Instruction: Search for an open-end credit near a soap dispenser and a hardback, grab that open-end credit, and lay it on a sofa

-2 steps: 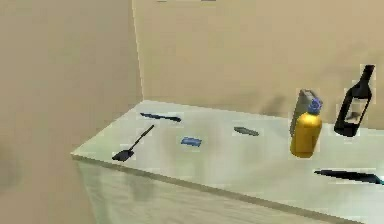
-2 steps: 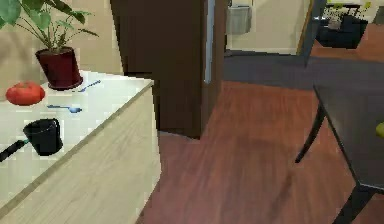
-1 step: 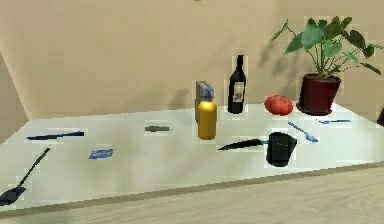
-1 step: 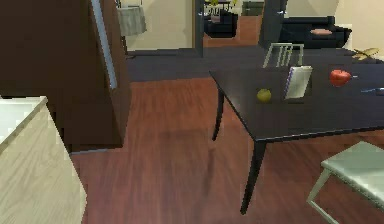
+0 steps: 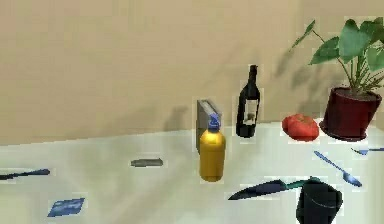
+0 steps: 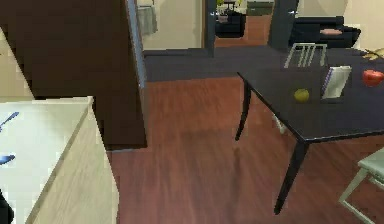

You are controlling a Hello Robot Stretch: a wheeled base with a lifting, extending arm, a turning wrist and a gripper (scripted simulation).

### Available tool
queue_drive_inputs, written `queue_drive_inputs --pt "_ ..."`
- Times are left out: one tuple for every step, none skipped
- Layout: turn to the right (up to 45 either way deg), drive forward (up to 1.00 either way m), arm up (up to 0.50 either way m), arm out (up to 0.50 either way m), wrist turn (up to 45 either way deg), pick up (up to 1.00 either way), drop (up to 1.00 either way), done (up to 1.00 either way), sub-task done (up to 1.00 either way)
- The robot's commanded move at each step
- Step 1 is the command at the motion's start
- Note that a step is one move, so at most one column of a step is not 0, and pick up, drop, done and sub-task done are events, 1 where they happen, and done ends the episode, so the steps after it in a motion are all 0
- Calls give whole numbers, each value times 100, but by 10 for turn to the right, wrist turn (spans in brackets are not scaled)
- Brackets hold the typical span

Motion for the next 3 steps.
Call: queue_drive_inputs --pt "-450 0 0 0 0 0 0 0 0" --pt "-450 0 0 0 0 0 0 0 0" --pt "-330 0 0 0 0 0 0 0 0"
